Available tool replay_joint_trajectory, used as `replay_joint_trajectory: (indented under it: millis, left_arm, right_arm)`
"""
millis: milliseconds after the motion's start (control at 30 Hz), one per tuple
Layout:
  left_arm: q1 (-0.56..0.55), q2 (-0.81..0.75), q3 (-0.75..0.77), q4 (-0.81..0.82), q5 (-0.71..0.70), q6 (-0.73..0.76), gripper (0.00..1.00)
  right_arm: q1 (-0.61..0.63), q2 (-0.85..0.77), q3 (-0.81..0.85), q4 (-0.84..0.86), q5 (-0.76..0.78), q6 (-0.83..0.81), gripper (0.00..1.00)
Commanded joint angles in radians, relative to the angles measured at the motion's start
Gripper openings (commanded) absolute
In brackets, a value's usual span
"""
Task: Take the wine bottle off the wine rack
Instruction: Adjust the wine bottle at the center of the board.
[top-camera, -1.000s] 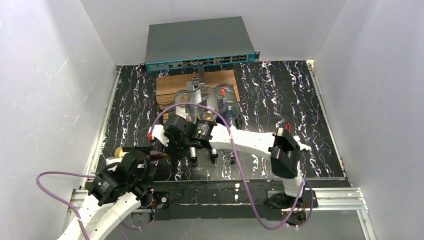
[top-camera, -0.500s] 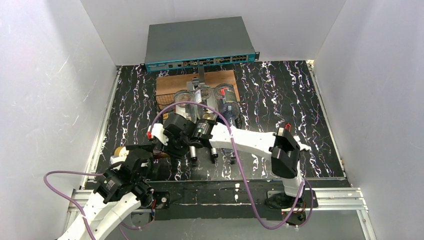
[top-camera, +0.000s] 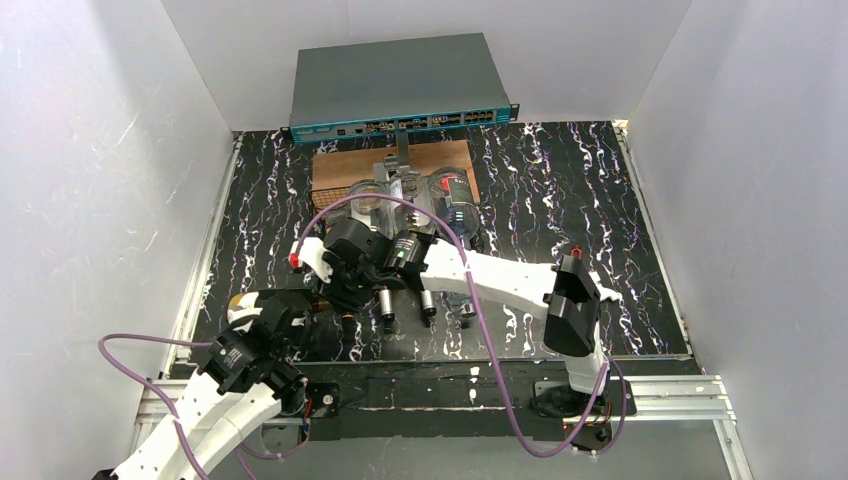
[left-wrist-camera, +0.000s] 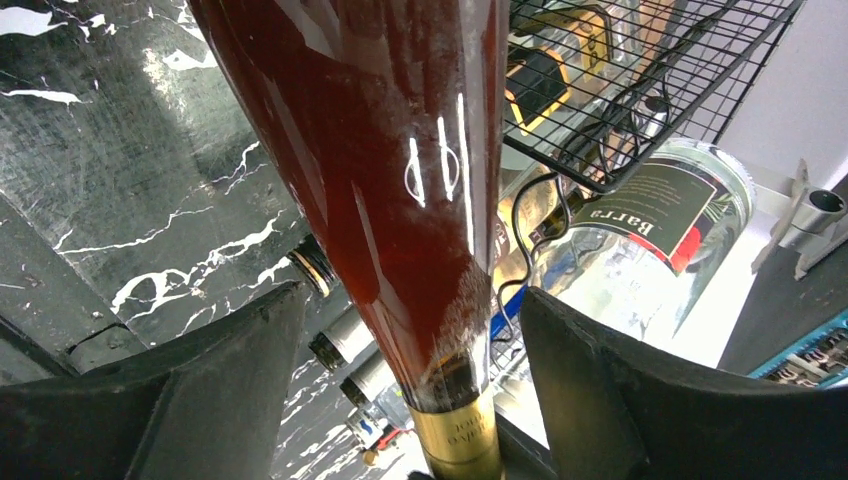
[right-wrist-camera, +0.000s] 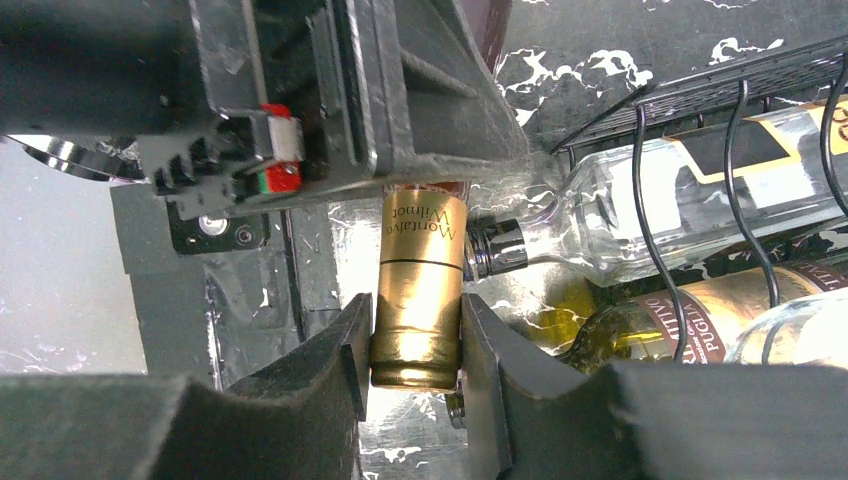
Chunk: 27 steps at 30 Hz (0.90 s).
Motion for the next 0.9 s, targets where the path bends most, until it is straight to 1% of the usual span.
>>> replay_joint_trajectory:
  millis: [0,200,267,300,333,433,467,500,567,600,633,733,800,867]
  left_arm:
    - [-0.001,0.035,-0.028,0.035,-0.040,-0.021,0.75]
    - [-0.001,0.037,-0.047,0.075,-0.055,-0.020,0.58]
    - [-0.001,0.036,-0.049,0.085,-0.066,-0.015,0.51]
    - [-0.001,0.037,-0.051,0.091,-0.070,-0.013,0.45]
    - [-0.001,0.036,-0.054,0.102,-0.073,-0.007,0.35]
    - [-0.001,0.026,-0.067,0.131,-0.078,0.009,0.14]
    - [-0.001,0.015,-0.071,0.144,-0.082,0.020,0.02]
    - [-0.001,0.005,-0.076,0.154,-0.086,0.027,0.00]
    - [-0.001,-0.019,-0.075,0.161,-0.097,0.042,0.00]
    - [-0.001,-0.027,-0.068,0.160,-0.104,0.054,0.00]
    - [-0.001,-0.033,-0.060,0.157,-0.110,0.058,0.00]
    - [-0.001,-0.042,-0.033,0.153,-0.115,0.053,0.00]
    - [-0.001,-0.045,-0.020,0.157,-0.112,0.043,0.00]
    - [-0.001,-0.046,-0.004,0.161,-0.119,0.032,0.00]
  right_arm:
    - [-0.004,-0.017,0.079,0.050,-0.053,0.022,0.01]
    - [-0.002,-0.011,0.079,0.050,-0.065,0.025,0.01]
    - [0.000,-0.012,0.078,0.050,-0.074,0.025,0.01]
    - [0.001,-0.012,0.080,0.049,-0.083,0.025,0.01]
    - [0.002,-0.013,0.080,0.048,-0.095,0.022,0.01]
    - [0.007,-0.019,0.081,0.043,-0.130,0.010,0.01]
    - [0.008,-0.022,0.081,0.039,-0.142,0.005,0.01]
    - [0.008,-0.025,0.081,0.038,-0.157,0.002,0.01]
    - [0.009,-0.025,0.085,0.030,-0.200,-0.017,0.01]
    - [0.009,-0.028,0.090,0.026,-0.218,-0.025,0.08]
    - [0.009,-0.030,0.096,0.015,-0.243,-0.036,0.21]
    - [0.009,-0.030,0.134,-0.021,-0.288,-0.067,0.51]
    - [0.009,-0.032,0.174,-0.055,-0.314,-0.088,0.69]
    - [0.007,-0.036,0.222,-0.098,-0.343,-0.122,0.81]
